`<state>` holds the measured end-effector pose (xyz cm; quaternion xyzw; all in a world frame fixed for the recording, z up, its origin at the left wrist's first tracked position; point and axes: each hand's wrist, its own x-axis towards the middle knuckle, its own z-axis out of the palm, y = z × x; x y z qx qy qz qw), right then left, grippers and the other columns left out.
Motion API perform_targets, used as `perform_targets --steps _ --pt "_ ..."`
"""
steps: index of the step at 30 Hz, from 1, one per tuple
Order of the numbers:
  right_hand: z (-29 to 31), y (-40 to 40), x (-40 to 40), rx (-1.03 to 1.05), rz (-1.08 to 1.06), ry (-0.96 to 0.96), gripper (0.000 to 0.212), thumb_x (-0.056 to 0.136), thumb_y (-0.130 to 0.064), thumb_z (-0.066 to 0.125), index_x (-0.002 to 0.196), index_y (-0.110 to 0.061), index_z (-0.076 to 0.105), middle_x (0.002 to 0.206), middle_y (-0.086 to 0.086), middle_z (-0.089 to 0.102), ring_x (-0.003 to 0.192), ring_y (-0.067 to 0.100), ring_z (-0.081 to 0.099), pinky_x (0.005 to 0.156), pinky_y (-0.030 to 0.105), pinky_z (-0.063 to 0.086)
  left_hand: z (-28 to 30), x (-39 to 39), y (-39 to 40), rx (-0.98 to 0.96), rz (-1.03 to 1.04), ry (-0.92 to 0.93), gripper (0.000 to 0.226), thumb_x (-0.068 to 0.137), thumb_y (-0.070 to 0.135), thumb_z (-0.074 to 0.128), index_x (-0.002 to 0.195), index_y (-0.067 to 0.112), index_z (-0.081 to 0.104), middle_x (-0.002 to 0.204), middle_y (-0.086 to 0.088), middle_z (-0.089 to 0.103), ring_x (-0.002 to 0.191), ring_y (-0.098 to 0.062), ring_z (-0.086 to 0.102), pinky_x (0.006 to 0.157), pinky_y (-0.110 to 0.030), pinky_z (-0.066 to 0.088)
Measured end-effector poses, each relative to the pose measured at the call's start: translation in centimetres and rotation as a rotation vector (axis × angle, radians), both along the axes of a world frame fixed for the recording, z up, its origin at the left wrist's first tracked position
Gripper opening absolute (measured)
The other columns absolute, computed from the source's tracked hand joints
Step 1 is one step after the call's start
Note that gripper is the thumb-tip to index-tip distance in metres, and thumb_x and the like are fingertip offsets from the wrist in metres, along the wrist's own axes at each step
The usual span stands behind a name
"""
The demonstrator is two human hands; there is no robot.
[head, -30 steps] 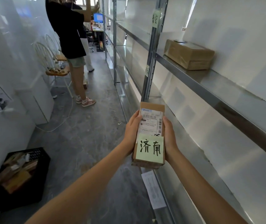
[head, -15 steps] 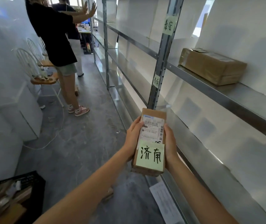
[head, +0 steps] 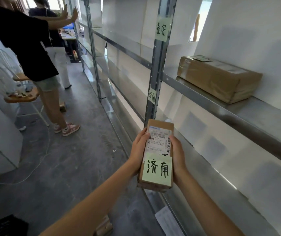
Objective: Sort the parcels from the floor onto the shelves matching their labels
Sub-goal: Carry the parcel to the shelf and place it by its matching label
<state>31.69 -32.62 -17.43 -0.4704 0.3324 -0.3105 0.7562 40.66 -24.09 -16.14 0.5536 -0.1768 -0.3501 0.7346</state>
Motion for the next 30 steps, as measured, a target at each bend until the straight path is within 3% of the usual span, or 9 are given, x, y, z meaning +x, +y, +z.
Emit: perform_targets --steps 2,5,9,14,18,22,26,30 --pt "0.4 -1.5 0.7 -0.028 -0.013 -0.008 0.079 0.071 -0.06 0.069 0.126 -0.003 0.064 0.117 0.03 0.07 0.103 0.045 0.069 0.098 0.059 0.052 0.4 1.0 -1.7 0.001 -0.008 -0.005 0.037 0.102 0.022 0.049 0.138 0.018 0.054 0.115 -0.012 0.073 0.098 -0.023 0.072 0.086 -0.038 0.058" --pt "0.8 -3.5 1.7 -0.065 -0.058 0.011 0.077 0.072 -0.061 0.069 0.125 -0.006 0.065 0.116 0.023 0.073 0.11 0.047 0.069 0.1 0.065 0.052 0.5 2.2 -3.9 -0.001 -0.024 -0.023 0.041 0.101 0.026 0.05 0.141 0.018 0.052 0.118 -0.014 0.072 0.107 -0.032 0.07 0.094 -0.048 0.056" --pt "0.8 -5.0 2.3 -0.094 -0.132 0.006 0.07 0.077 -0.058 0.068 0.125 -0.007 0.062 0.113 0.019 0.074 0.105 0.039 0.072 0.09 0.05 0.059 0.1 3.3 -6.0 -0.025 -0.082 -0.024 0.05 0.095 0.034 0.053 0.141 0.016 0.051 0.12 -0.02 0.07 0.115 -0.045 0.063 0.102 -0.061 0.047" --pt "0.3 -6.0 2.7 -0.085 -0.203 0.024 0.039 0.1 -0.038 0.06 0.125 -0.008 0.061 0.111 0.017 0.074 0.092 0.027 0.073 0.074 0.033 0.058 -0.5 4.7 -7.9 -0.008 -0.175 -0.03 0.066 0.085 0.046 0.06 0.142 0.015 0.049 0.123 -0.022 0.068 0.117 -0.048 0.06 0.103 -0.068 0.042" --pt "0.2 -5.6 3.4 -0.085 -0.303 0.03 0.042 0.102 -0.038 0.056 0.128 -0.005 0.06 0.108 0.013 0.074 0.09 0.022 0.071 0.077 0.034 0.056 -1.3 6.1 -8.9 -0.001 -0.258 -0.04 0.048 0.091 0.038 0.054 0.135 0.017 0.056 0.12 -0.021 0.069 0.114 -0.047 0.062 0.103 -0.066 0.044" --pt "0.5 -4.4 5.2 -0.077 -0.411 0.03 0.043 0.102 -0.041 0.056 0.128 -0.007 0.059 0.115 0.019 0.073 0.094 0.027 0.071 0.084 0.041 0.058 -1.7 8.4 -9.1 -0.019 -0.379 -0.035 0.05 0.09 0.039 0.054 0.135 0.017 0.056 0.122 -0.023 0.067 0.116 -0.048 0.061 0.103 -0.068 0.042" --pt "1.2 -2.9 8.0 -0.133 -0.515 0.027 0.058 0.096 -0.05 0.057 0.13 -0.004 0.058 0.117 0.021 0.072 0.095 0.028 0.072 0.079 0.037 0.058 -0.8 11.7 -8.9 -0.052 -0.482 -0.05 0.042 0.092 0.032 0.051 0.13 0.015 0.059 0.119 -0.021 0.069 0.116 -0.047 0.061 0.102 -0.062 0.046" --pt "2.5 -0.6 10.7 -0.16 -0.595 0.046 0.084 0.077 -0.07 0.059 0.133 -0.007 0.057 0.117 0.018 0.072 0.108 0.039 0.07 0.091 0.048 0.058 0.6 14.5 -7.6 -0.103 -0.595 -0.09 0.033 0.099 0.032 0.047 0.124 0.015 0.061 0.118 -0.021 0.069 0.113 -0.046 0.063 0.101 -0.061 0.048"
